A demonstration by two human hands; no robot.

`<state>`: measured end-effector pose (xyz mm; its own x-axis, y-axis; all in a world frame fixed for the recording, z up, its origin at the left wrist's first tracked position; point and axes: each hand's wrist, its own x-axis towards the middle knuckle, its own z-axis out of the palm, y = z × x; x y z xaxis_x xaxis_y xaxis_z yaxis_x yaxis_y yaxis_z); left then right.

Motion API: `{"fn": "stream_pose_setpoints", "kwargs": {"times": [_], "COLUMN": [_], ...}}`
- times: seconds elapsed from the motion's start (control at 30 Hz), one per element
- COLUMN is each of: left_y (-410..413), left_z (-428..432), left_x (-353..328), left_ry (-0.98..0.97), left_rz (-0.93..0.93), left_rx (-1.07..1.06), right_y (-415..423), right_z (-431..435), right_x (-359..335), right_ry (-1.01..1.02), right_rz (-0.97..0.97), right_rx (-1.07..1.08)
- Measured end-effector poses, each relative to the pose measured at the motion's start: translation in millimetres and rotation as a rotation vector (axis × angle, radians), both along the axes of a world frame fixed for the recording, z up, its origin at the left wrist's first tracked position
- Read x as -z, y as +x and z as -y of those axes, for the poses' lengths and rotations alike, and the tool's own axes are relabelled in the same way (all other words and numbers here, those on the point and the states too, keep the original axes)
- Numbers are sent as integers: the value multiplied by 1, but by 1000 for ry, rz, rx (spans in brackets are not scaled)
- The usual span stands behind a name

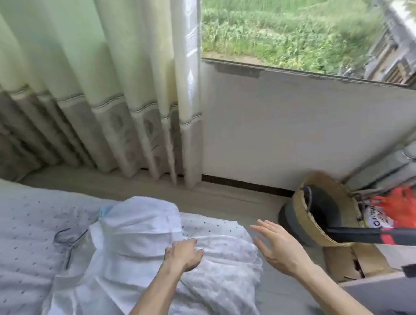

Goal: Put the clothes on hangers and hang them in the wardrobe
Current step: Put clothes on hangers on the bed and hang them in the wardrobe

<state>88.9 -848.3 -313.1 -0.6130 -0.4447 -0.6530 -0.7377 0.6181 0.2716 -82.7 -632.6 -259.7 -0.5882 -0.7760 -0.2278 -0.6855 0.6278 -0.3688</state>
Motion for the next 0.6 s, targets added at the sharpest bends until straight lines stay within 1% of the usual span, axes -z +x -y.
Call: {"fn": "stream_pose_setpoints", "kwargs": {"times": [0.1, 0.2, 0.33, 0.5, 0.6], "left_y": [-86, -157, -217, -269, -295], "left_z": [-71, -158, -279, -422, -502], "left_x": [-55, -106, -160, -196, -216], "left_ry": [-34, -124, -145, -139, -143], "left_rz": [-180, -373, -587, -759, -817], "left_rx": [222, 475, 782, 1090, 1240], "right_y": [-21, -31, -30, -20, -11], "right_z": [-84, -183, -320, -475, -550], "right_x": [-36, -65, -92, -118, -138], "right_ry": [-192, -314, -347, -351, -347], "right_rz": [-47, -119, -244, -380, -481], "right_rx": [200, 407, 703, 1014, 1146]}}
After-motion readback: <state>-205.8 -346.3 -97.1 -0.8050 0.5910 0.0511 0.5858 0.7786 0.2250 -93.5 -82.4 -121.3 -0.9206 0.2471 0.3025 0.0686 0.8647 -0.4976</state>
